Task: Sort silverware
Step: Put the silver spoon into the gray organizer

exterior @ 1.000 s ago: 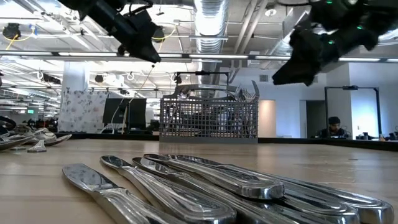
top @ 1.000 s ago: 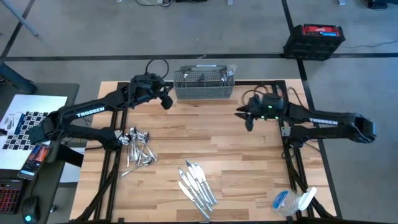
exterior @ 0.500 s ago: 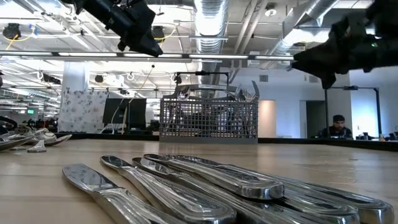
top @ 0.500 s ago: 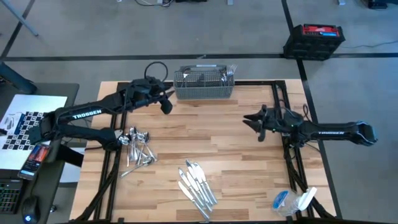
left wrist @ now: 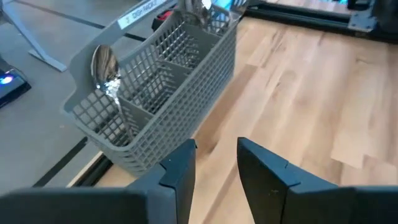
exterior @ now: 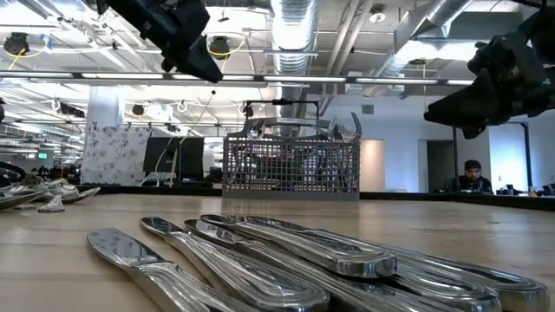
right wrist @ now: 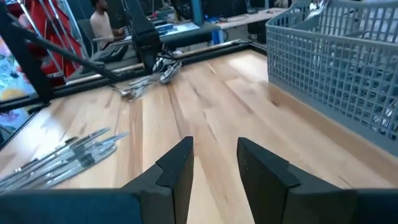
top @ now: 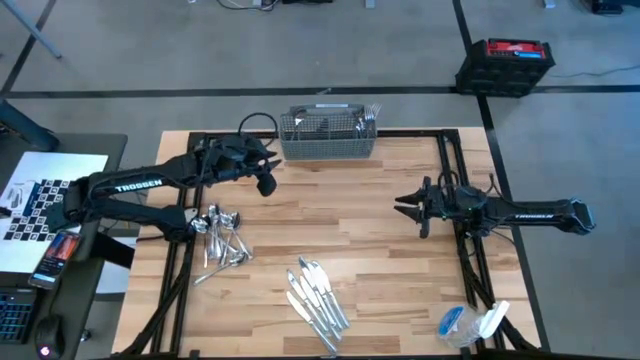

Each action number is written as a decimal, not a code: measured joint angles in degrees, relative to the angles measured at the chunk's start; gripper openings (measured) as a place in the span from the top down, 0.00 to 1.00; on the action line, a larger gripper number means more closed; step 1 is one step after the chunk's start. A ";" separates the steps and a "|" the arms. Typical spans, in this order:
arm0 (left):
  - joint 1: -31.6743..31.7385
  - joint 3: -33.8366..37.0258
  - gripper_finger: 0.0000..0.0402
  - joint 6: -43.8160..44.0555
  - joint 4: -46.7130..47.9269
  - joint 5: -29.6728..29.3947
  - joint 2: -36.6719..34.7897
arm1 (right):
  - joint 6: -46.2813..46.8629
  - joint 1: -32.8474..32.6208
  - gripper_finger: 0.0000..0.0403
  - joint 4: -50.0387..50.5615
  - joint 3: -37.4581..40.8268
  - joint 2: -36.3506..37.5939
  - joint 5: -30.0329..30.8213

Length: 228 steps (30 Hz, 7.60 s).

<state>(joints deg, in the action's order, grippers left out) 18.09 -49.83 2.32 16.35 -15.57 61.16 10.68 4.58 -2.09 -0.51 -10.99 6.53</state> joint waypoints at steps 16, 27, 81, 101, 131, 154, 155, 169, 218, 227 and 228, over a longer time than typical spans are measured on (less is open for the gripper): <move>-5.43 -0.02 0.75 6.38 20.50 2.21 -2.86 | 0.24 -2.62 0.72 0.16 0.07 0.53 -0.71; -33.85 7.21 0.75 41.15 40.68 17.16 2.40 | 0.30 -2.62 0.72 0.07 0.07 0.51 -0.68; 7.96 3.39 1.00 -3.95 -42.43 -9.51 7.66 | 0.35 -2.62 0.72 0.04 0.11 0.51 -0.62; 19.70 3.39 0.78 -6.14 -43.39 0.31 24.96 | 0.34 -2.62 0.72 0.00 0.11 0.51 -0.62; -18.90 12.34 0.66 60.11 42.31 16.42 0.86 | 0.32 -2.62 0.72 -0.03 -0.04 0.12 -0.60; -19.94 19.25 0.67 78.12 29.40 18.75 0.82 | 0.35 -2.61 0.72 0.09 -0.17 0.13 -0.61; -19.91 19.73 0.67 78.91 28.68 18.45 0.82 | 0.35 -2.60 0.72 0.09 -0.17 0.11 -0.60; -19.94 26.07 0.67 83.98 21.51 15.48 0.70 | 0.33 -2.60 0.72 0.11 -0.22 0.11 -0.60; 11.66 14.29 1.00 5.89 -57.82 -7.86 9.56 | 0.33 -2.61 0.72 0.31 -0.28 0.12 -0.66; 18.16 5.52 0.98 3.73 -55.98 -2.68 26.32 | 0.34 -2.60 0.72 0.33 -0.28 0.13 -0.66; 18.52 4.63 0.97 2.85 -55.87 -2.67 27.57 | 0.34 -2.60 0.72 0.34 -0.28 0.13 -0.66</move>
<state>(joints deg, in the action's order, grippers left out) 36.61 -45.19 5.17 -39.52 -18.24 88.73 11.01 1.98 -1.75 -0.80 -10.86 5.87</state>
